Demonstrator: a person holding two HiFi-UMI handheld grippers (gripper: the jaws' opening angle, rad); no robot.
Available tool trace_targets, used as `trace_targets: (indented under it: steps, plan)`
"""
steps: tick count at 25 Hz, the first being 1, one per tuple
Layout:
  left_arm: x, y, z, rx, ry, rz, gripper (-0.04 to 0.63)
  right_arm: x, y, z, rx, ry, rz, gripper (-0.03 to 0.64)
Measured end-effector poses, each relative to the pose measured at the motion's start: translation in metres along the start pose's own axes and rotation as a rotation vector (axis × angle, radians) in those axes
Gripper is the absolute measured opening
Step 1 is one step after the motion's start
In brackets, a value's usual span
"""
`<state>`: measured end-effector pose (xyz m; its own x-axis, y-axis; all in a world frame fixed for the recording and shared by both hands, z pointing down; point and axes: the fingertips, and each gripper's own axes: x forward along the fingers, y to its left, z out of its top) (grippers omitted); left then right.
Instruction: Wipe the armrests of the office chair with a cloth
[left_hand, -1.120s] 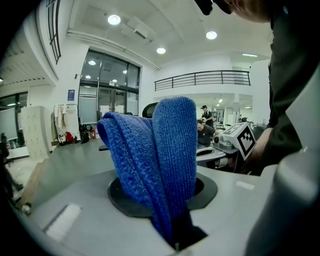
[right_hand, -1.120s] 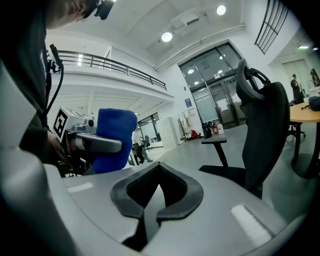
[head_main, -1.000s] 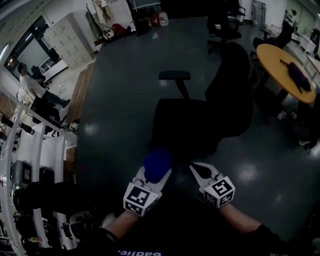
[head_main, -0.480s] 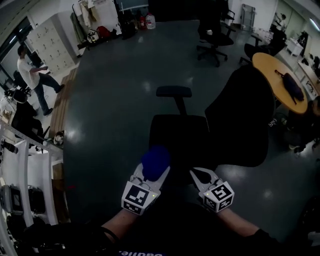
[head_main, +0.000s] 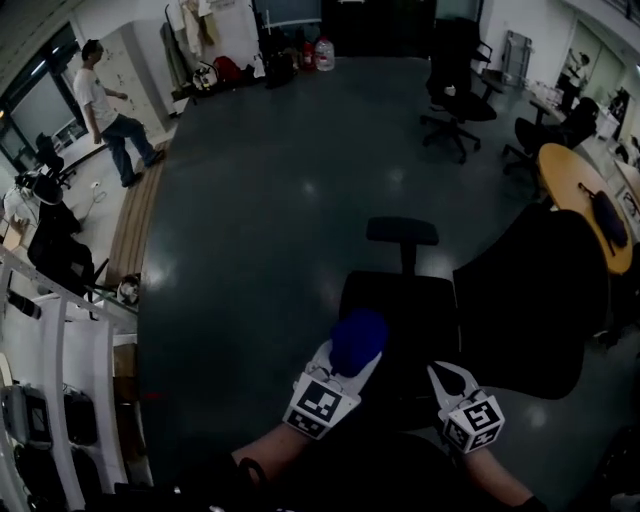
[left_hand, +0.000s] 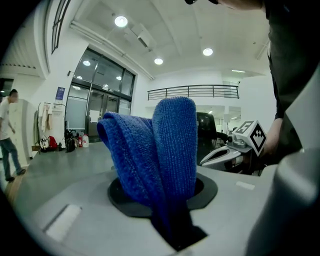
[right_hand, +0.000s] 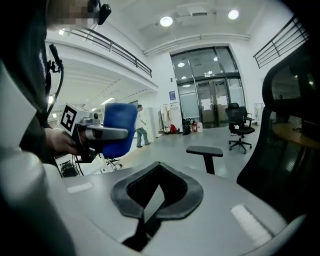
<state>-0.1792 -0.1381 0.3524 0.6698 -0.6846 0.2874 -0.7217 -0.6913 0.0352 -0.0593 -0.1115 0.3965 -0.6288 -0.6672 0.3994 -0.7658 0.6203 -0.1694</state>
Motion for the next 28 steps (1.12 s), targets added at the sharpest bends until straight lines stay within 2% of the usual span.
trace_targets:
  steps: [7,15,21,28]
  plan:
    - [-0.003,0.078,-0.012,-0.012,-0.023,0.028,0.140,0.056,0.001,0.014,-0.026,-0.031,-0.040,0.003]
    - [0.018,0.105,0.007,0.016,-0.033,0.050,0.140,0.078,-0.018,0.033,-0.020,-0.087,-0.039,0.003]
    - [0.042,0.117,0.016,0.027,-0.009,0.073,0.140,0.094,-0.045,0.043,-0.001,-0.092,-0.028,0.003]
    - [0.099,0.156,0.015,0.068,0.034,0.112,0.140,0.130,-0.108,0.050,0.001,-0.131,-0.044,0.003]
